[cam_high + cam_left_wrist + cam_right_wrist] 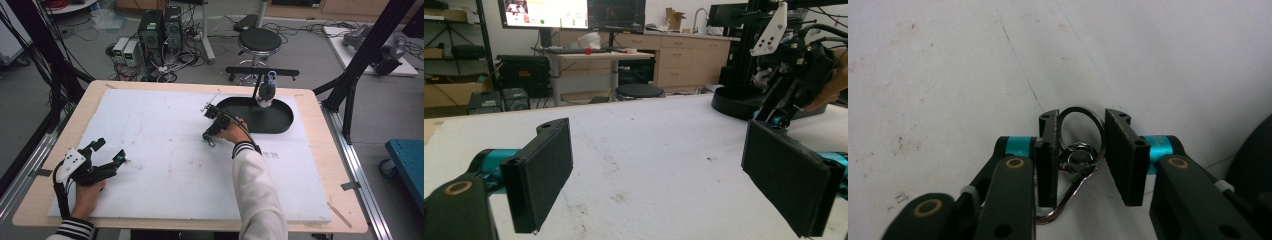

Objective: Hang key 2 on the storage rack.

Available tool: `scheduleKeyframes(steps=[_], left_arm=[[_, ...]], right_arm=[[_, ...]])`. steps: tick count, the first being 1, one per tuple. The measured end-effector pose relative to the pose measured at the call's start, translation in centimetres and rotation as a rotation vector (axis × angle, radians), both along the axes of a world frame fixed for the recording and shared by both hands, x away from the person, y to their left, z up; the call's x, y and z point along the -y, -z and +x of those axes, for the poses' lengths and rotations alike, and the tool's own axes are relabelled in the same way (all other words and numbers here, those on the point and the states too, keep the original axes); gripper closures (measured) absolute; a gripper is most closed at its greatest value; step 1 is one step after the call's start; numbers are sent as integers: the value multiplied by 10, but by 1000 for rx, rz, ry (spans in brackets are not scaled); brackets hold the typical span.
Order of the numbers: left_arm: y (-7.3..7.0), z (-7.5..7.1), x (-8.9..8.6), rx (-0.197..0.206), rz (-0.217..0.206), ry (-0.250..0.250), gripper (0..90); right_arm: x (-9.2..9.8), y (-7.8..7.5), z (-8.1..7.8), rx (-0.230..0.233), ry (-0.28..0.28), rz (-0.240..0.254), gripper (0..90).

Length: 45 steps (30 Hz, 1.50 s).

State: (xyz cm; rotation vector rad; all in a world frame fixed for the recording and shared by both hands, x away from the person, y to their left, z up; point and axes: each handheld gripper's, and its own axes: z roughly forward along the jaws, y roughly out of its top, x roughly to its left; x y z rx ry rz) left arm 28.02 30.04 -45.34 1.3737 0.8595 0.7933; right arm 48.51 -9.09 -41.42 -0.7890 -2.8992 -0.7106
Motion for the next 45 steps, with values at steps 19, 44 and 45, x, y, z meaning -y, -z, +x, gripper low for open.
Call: scheduleKeyframes(steps=[19,44,45], left_arm=[[0,0,0,0,0,-1,135],[0,0,0,0,1,-1,134],[0,0,0,0,2,-1,134]], right_arm=[[6,-10,-2,-25,-17,30,883],[18,-35,-10,66,0,76,888],[20,-36,-11,71,2,82,888]])
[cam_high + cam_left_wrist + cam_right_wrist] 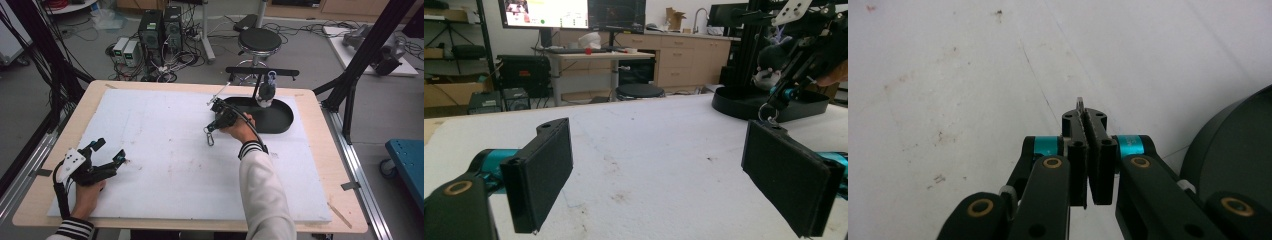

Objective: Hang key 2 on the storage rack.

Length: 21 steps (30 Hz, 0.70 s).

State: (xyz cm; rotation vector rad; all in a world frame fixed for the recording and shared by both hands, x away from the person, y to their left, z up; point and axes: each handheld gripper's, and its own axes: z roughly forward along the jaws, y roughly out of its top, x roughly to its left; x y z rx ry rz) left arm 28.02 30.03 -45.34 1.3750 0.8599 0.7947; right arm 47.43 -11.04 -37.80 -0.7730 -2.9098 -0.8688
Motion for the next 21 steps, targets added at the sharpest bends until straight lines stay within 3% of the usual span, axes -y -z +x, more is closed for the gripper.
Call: scheduleKeyframes(steps=[7,12,17,21], left_arm=[[0,0,0,0,1,0,134],[0,0,0,1,0,0,135],[0,0,0,1,0,0,134],[0,0,0,0,0,0,134]], right_arm=[[11,-14,-4,55,32,32,888],[24,-23,-6,83,68,89,888],[36,-37,-10,140,103,155,889],[42,-43,-13,162,125,178,889]])
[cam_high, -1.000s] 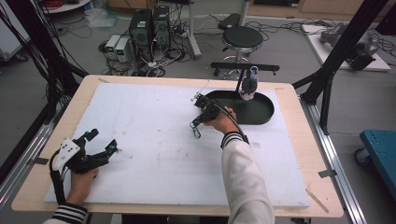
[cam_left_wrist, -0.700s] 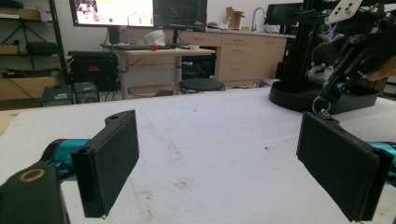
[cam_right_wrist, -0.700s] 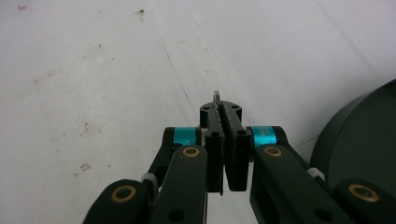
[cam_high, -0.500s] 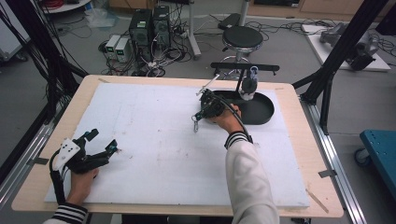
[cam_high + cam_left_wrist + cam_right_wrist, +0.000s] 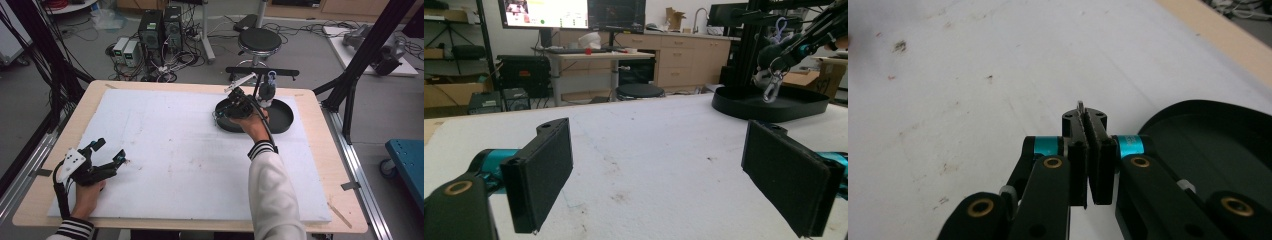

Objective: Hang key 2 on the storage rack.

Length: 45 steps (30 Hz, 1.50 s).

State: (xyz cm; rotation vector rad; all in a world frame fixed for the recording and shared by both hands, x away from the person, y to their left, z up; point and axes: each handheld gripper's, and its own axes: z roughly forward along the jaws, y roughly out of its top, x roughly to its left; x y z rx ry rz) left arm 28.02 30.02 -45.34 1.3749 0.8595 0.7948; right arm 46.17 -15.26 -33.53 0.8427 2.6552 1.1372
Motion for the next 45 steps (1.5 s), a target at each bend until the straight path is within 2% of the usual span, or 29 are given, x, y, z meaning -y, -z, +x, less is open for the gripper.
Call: scheduleKeyframes(steps=[4,23,35,36,45], left_arm=[[0,0,0,0,0,0,134],[0,0,0,-2,0,0,135],[0,0,0,-2,-2,-1,134],[0,0,0,-1,-1,-1,135],[0,0,0,-2,-2,0,135]], right_arm=[[9,-8,-2,33,18,41,891],[41,-33,-11,203,145,145,891],[46,-49,-6,250,179,187,891],[47,-51,-5,267,184,189,890],[48,-62,7,280,209,196,890]])
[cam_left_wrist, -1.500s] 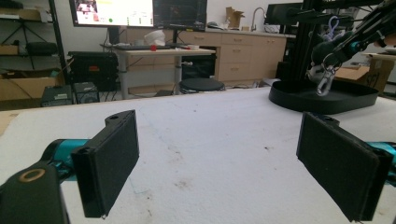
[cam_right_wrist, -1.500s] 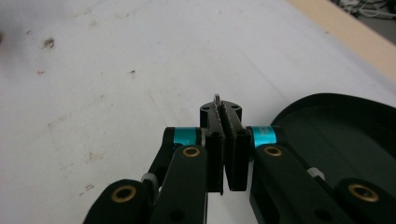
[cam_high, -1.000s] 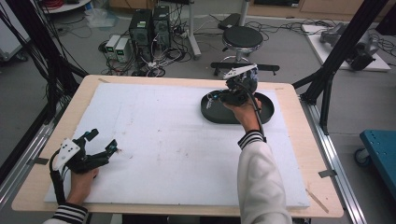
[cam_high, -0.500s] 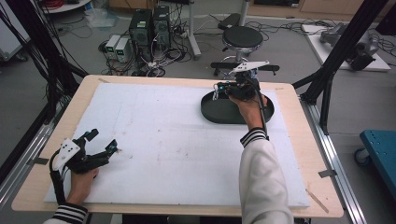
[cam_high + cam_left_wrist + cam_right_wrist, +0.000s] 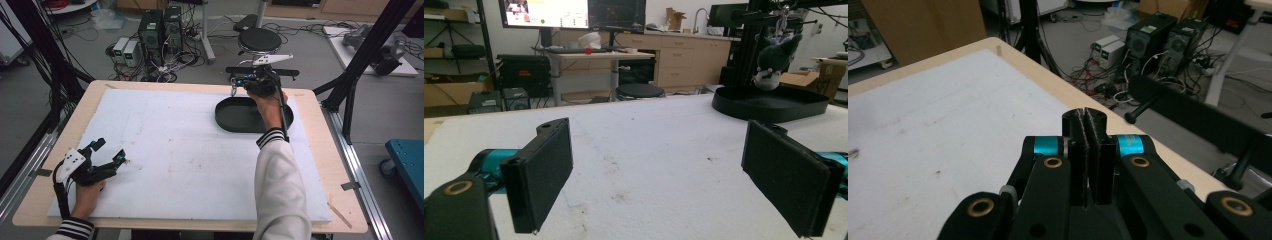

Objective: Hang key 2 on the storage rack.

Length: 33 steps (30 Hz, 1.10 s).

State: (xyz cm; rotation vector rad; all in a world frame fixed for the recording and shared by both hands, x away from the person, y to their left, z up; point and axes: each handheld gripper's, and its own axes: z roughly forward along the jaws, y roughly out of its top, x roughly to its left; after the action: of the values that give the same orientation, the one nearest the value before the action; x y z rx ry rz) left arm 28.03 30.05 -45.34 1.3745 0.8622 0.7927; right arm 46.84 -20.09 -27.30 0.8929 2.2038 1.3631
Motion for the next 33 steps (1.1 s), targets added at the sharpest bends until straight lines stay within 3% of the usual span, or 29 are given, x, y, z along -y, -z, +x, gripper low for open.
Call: scheduleKeyframes(steps=[9,15,33], left_arm=[[0,0,0,-1,-2,0,134],[0,0,0,1,-2,0,134],[0,0,0,3,2,0,134]], right_arm=[[-3,0,15,-20,6,3,890],[-9,1,23,-19,19,-37,890],[-1,12,36,-21,59,-14,890]])
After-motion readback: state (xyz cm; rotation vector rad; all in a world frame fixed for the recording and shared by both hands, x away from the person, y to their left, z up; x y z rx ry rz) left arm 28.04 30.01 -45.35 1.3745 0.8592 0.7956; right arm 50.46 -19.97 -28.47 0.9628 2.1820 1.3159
